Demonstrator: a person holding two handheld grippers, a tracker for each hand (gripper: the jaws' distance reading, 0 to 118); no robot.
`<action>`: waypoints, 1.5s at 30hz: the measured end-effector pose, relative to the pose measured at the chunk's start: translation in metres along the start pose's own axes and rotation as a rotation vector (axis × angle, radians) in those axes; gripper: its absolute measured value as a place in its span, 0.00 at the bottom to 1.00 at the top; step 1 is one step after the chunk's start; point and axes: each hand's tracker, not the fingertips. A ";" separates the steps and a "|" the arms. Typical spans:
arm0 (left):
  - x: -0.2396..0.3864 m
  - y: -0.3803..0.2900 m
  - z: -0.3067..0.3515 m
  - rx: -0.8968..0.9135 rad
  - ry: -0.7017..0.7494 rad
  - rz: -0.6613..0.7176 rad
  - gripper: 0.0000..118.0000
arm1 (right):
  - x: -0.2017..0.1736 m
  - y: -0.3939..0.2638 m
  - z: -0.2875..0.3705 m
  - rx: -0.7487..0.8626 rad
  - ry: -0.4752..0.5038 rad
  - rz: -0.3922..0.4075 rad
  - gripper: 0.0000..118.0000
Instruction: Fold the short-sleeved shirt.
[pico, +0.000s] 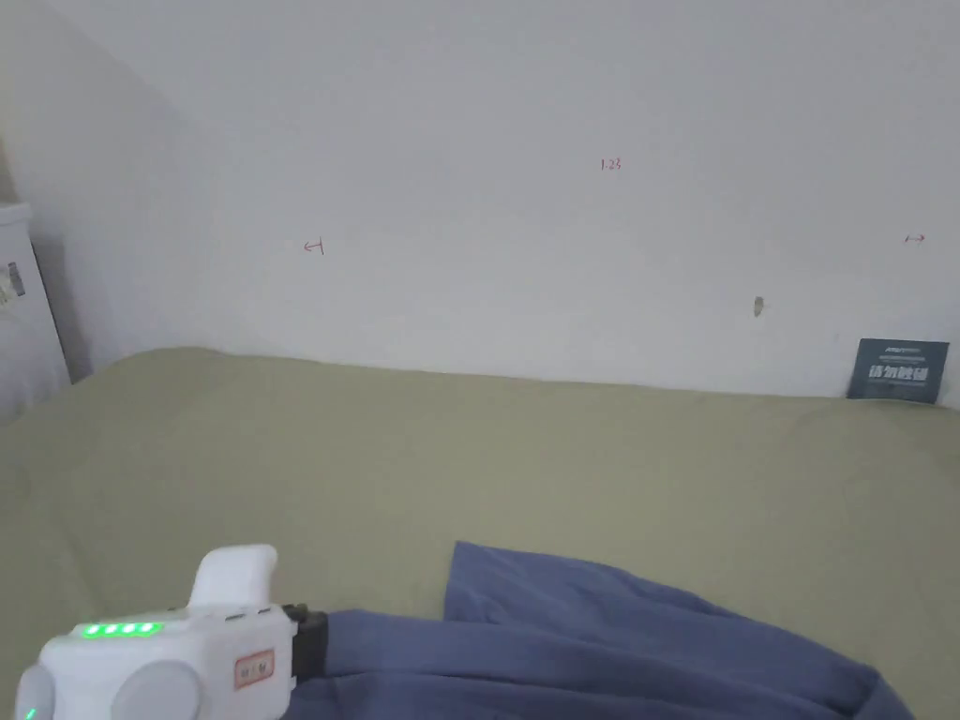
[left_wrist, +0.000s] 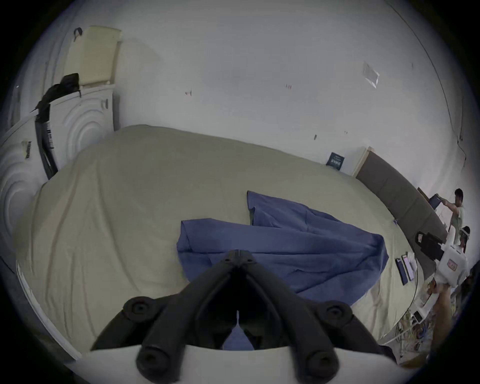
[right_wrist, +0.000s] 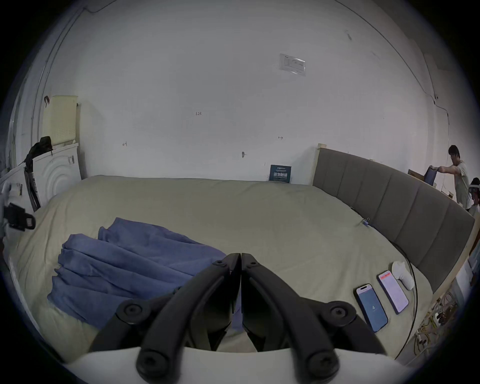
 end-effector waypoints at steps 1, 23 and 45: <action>-0.005 0.012 -0.014 -0.043 0.000 -0.004 0.00 | -0.001 0.000 -0.002 -0.001 0.001 0.002 0.06; -0.054 0.051 -0.221 -0.525 0.198 -0.016 0.56 | -0.003 -0.008 -0.053 -0.071 0.005 0.063 0.07; -0.035 0.049 -0.190 -0.460 0.103 -0.013 0.03 | 0.013 -0.034 -0.121 -0.543 0.150 -0.145 0.23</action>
